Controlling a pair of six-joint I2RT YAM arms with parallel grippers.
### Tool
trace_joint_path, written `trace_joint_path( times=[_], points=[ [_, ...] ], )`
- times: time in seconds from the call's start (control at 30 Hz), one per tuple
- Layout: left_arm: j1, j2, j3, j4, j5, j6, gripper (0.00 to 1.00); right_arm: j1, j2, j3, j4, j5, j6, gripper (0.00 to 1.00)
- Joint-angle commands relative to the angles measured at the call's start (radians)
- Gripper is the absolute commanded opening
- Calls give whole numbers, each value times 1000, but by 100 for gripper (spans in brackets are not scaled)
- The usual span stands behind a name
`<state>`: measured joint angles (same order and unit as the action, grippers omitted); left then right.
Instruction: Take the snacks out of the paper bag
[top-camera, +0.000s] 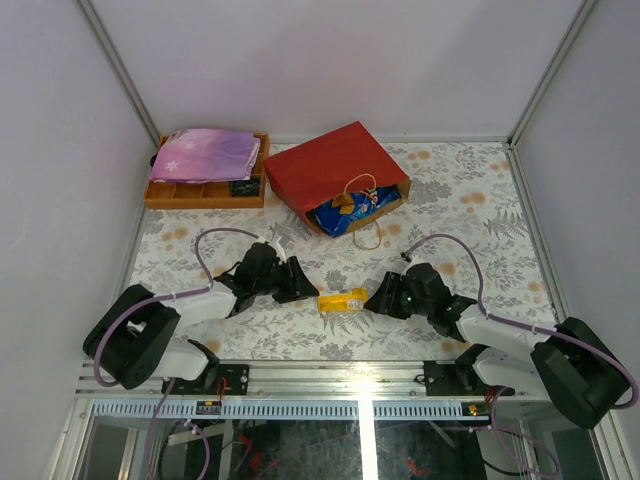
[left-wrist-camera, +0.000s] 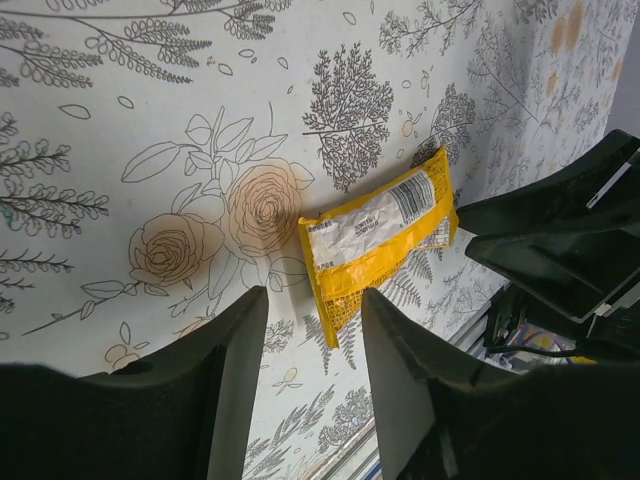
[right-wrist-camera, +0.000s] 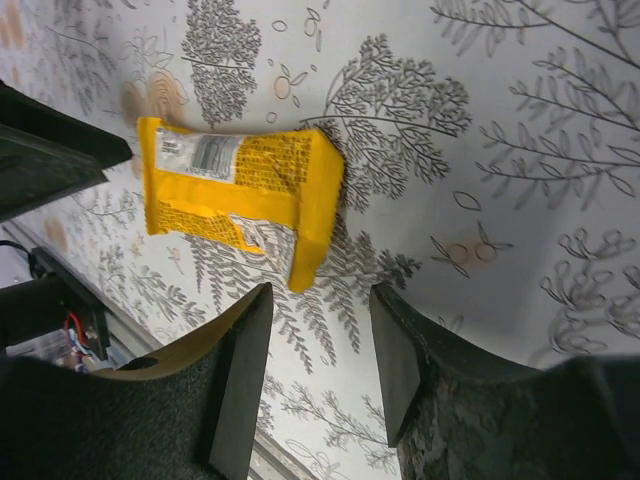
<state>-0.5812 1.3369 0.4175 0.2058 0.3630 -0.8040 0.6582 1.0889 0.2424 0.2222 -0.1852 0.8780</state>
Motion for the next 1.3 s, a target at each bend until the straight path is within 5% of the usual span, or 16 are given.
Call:
trace_joint_path(
  times=[0.0, 0.3, 0.47, 0.73, 1.27],
  points=[
    [-2, 46, -16, 149, 52, -49, 40, -9, 63, -14, 159, -49, 46, 51],
    [-37, 123, 3, 181, 27, -54, 34, -24, 34, -16, 134, -51, 11, 50],
    [-44, 173, 29, 181, 17, -52, 1, -48, 34, -12, 136, -86, -12, 50],
    [-8, 109, 90, -4, -98, -52, 0, -155, 0, 36, 65, -195, -97, 50],
    [545, -420, -116, -303, -336, -287, 0, -176, 114, 200, 8, -395, -188, 47]
  ],
)
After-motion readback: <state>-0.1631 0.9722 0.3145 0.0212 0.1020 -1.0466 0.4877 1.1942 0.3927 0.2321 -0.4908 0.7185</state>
